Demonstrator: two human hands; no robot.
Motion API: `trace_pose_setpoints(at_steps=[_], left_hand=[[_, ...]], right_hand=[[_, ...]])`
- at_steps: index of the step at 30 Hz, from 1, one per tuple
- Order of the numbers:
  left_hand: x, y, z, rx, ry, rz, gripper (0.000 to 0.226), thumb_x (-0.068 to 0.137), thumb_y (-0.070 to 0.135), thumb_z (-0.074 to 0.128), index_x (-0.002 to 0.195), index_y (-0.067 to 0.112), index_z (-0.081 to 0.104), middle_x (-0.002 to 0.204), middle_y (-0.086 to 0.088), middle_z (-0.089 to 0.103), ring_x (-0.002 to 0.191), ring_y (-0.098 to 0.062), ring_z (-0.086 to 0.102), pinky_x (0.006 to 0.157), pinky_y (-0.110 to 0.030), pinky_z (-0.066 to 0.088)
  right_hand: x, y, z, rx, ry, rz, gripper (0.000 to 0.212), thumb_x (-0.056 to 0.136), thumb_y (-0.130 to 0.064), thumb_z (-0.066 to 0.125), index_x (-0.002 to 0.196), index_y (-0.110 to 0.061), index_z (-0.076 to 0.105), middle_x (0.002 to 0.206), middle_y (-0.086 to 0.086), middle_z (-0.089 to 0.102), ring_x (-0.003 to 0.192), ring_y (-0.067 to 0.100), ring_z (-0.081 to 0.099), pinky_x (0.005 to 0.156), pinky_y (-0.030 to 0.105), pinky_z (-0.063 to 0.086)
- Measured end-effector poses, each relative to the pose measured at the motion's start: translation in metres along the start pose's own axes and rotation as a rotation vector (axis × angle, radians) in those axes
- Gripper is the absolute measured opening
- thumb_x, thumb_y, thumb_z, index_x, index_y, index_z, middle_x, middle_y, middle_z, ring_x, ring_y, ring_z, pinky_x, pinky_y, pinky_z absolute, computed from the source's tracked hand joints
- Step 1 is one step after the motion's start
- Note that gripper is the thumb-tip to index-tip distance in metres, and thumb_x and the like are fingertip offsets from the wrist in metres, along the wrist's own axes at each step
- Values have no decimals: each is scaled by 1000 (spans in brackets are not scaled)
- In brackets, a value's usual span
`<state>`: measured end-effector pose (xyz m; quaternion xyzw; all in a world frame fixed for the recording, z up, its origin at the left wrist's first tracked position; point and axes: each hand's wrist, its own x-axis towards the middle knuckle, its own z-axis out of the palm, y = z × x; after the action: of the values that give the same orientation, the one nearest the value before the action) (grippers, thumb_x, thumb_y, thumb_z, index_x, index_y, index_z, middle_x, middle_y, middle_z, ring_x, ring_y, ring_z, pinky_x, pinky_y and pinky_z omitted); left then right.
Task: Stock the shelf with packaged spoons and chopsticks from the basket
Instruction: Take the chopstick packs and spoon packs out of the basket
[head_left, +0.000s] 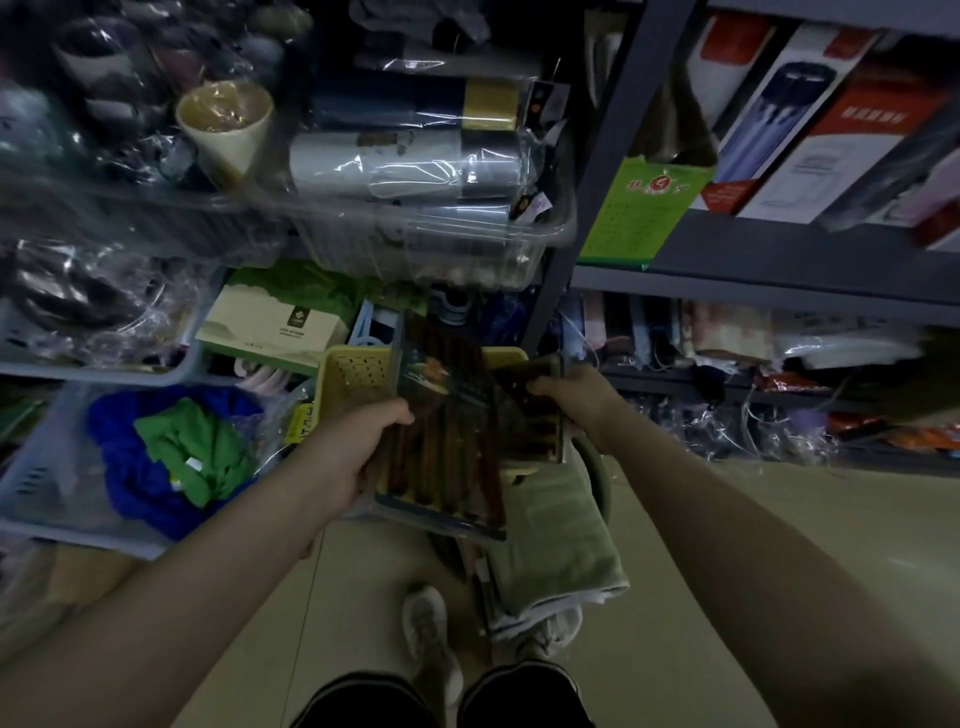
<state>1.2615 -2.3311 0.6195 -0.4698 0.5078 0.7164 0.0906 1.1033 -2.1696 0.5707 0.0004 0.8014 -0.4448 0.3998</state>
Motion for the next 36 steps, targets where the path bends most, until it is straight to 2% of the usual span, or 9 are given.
trace_pose_setpoints(at_steps=[3, 6, 9, 12, 15, 20, 26, 30, 36], left_hand=[[-5, -2, -12, -30, 2, 81, 11, 85, 12, 50, 78, 15, 57, 72, -10, 61, 67, -24, 57, 58, -29, 44], [-9, -14, -5, -226, -114, -46, 15, 87, 15, 46, 91, 11, 60, 72, -10, 70, 77, -27, 62, 62, -35, 45], [-5, -30, 21, -371, -178, -112, 28, 86, 11, 50, 112, 4, 58, 96, -12, 72, 86, -24, 69, 65, -38, 55], [-16, -40, 63, -401, -232, -104, 15, 89, 4, 47, 102, 4, 55, 85, -10, 67, 65, -18, 69, 49, -27, 55], [-28, -45, 108, -406, -312, -114, 14, 89, 3, 48, 98, 5, 58, 91, -10, 65, 79, -20, 64, 57, -31, 56], [-37, -44, 199, -463, -435, -69, 14, 90, 5, 46, 93, 7, 60, 75, -7, 74, 70, -18, 71, 69, -30, 58], [-73, -61, 344, -292, -560, 183, 27, 90, 7, 44, 113, 17, 56, 102, -4, 65, 88, -17, 64, 74, -31, 55], [-102, -52, 430, -200, -606, 377, 41, 90, 6, 45, 130, 13, 47, 126, -10, 55, 112, -27, 54, 94, -45, 43], [-146, 10, 535, -99, -613, 730, 43, 88, 5, 50, 130, 14, 47, 95, 9, 68, 88, -8, 63, 88, -32, 49]], right_hand=[[-31, -21, -13, -67, 149, -224, 7, 85, -11, 62, 82, -8, 67, 73, 0, 63, 70, 14, 61, 57, 13, 48], [-70, -24, -46, -9, 234, -339, 8, 85, -14, 62, 78, -11, 66, 75, 0, 65, 71, 14, 62, 66, 22, 50], [-97, -4, -89, 343, 344, -320, 4, 86, -11, 60, 84, -11, 63, 83, 7, 67, 77, 22, 66, 72, 32, 53], [-114, 32, -126, 700, 410, -178, 15, 88, -16, 53, 96, -6, 61, 73, 6, 74, 65, 23, 72, 67, 35, 53], [-131, 73, -159, 961, 387, -43, 25, 90, -25, 43, 91, -12, 64, 68, 4, 76, 59, 22, 73, 61, 34, 57], [-157, 131, -233, 1198, 515, -126, 24, 89, -25, 43, 96, -14, 64, 79, 7, 76, 65, 24, 74, 57, 33, 59], [-193, 178, -354, 1342, 588, -258, 28, 76, -17, 51, 101, -15, 63, 113, 11, 65, 100, 32, 63, 91, 47, 50], [-226, 193, -439, 1436, 655, -372, 66, 52, -25, 60, 117, -14, 61, 128, 13, 61, 116, 35, 58, 102, 53, 41], [-230, 162, -549, 1530, 570, -611, 26, 74, -21, 52, 97, -16, 63, 80, 5, 75, 78, 26, 71, 86, 40, 54]])
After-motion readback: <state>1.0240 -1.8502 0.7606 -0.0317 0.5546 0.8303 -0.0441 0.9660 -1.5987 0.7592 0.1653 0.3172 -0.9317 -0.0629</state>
